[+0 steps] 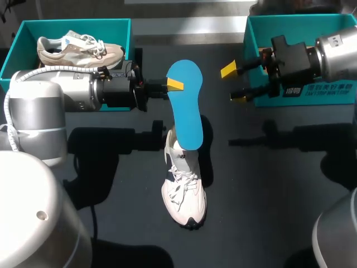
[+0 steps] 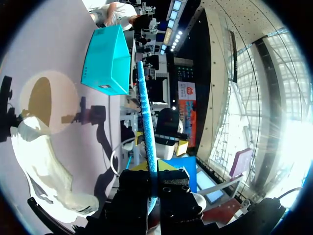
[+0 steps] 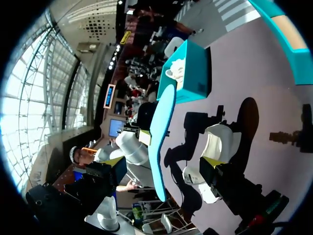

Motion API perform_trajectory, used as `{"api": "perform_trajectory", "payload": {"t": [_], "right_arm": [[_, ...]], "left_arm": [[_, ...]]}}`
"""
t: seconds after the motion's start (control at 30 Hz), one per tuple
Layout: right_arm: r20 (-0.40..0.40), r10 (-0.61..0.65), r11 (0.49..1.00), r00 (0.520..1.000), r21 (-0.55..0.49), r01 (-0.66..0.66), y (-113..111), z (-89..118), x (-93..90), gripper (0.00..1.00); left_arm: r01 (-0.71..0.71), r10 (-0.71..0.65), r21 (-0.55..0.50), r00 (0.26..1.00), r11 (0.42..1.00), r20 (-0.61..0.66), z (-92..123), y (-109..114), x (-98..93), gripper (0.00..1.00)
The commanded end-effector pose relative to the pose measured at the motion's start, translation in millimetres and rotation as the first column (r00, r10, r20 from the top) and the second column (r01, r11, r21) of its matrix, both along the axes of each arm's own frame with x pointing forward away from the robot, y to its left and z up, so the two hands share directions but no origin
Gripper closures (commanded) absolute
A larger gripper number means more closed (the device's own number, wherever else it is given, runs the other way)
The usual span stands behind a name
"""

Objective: Take the shoe out of the shoebox, open the shoe tongue, remove and reinsert the insole, then place the shoe into the shoebox

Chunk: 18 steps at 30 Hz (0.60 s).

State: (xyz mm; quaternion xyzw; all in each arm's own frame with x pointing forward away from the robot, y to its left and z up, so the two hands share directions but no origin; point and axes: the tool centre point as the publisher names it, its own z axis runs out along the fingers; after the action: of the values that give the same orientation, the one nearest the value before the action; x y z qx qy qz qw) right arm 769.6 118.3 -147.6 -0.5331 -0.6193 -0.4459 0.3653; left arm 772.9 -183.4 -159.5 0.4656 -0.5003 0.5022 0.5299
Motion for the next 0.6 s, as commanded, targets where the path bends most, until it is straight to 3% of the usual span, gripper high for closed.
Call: {"api": "perform_trajectory", "payload": {"t": [0.03, 0.1, 0.17, 0.3, 0.4, 0.47, 0.53, 0.57, 0.6], "right_arm": [[-0.001, 0.001, 1.0, 1.0, -0.002, -0.001, 2, 0, 1.4, 0.0], [-0.001, 0.001, 1.0, 1.0, -0.002, -0.001, 2, 0, 1.4, 0.0], [-0.001, 0.001, 1.0, 1.0, -0.002, -0.001, 2, 0, 1.4, 0.0], [-0.001, 0.001, 1.0, 1.0, -0.002, -0.001, 2, 0, 1.4, 0.0], [-0.001, 0.001, 1.0, 1.0, -0.002, -0.001, 2, 0, 1.4, 0.0], [-0.001, 0.001, 1.0, 1.0, -0.002, -0.001, 2, 0, 1.4, 0.0], [-0.001, 0.001, 1.0, 1.0, -0.002, -0.001, 2, 0, 1.4, 0.0], [-0.001, 0.001, 1.0, 1.0, -0.002, -0.001, 2, 0, 1.4, 0.0], [-0.001, 0.001, 1.0, 1.0, -0.002, -0.001, 2, 0, 1.4, 0.0]], "left_arm": [[0.027, -0.013, -0.066, 0.979, 0.997, 0.201, -1, 0, -2.3, 1.0], [0.028, 0.002, -0.093, 0.951, 0.995, 0.308, 0, 2, 1.0, 1.0], [0.025, 0.042, -0.132, 0.875, 0.991, 0.482, 7, 3, 10.1, 1.0], [0.075, 0.035, -0.128, 0.723, 0.989, 0.69, 16, 5, 19.7, 1.0], [0.058, 0.076, -0.13, 0.559, 0.99, 0.826, 25, 6, 24.3, 1.0], [0.051, 0.088, -0.117, 0.386, 0.992, 0.918, 28, 10, 26.9, 1.0], [0.031, 0.16, -0.176, 0.286, 0.984, 0.945, 35, 14, 28.0, 1.0], [0.025, 0.16, -0.169, 0.207, 0.985, 0.965, 35, 17, 30.6, 1.0], [0.025, 0.162, -0.169, 0.178, 0.985, 0.971, 35, 18, 32.1, 1.0]]}}
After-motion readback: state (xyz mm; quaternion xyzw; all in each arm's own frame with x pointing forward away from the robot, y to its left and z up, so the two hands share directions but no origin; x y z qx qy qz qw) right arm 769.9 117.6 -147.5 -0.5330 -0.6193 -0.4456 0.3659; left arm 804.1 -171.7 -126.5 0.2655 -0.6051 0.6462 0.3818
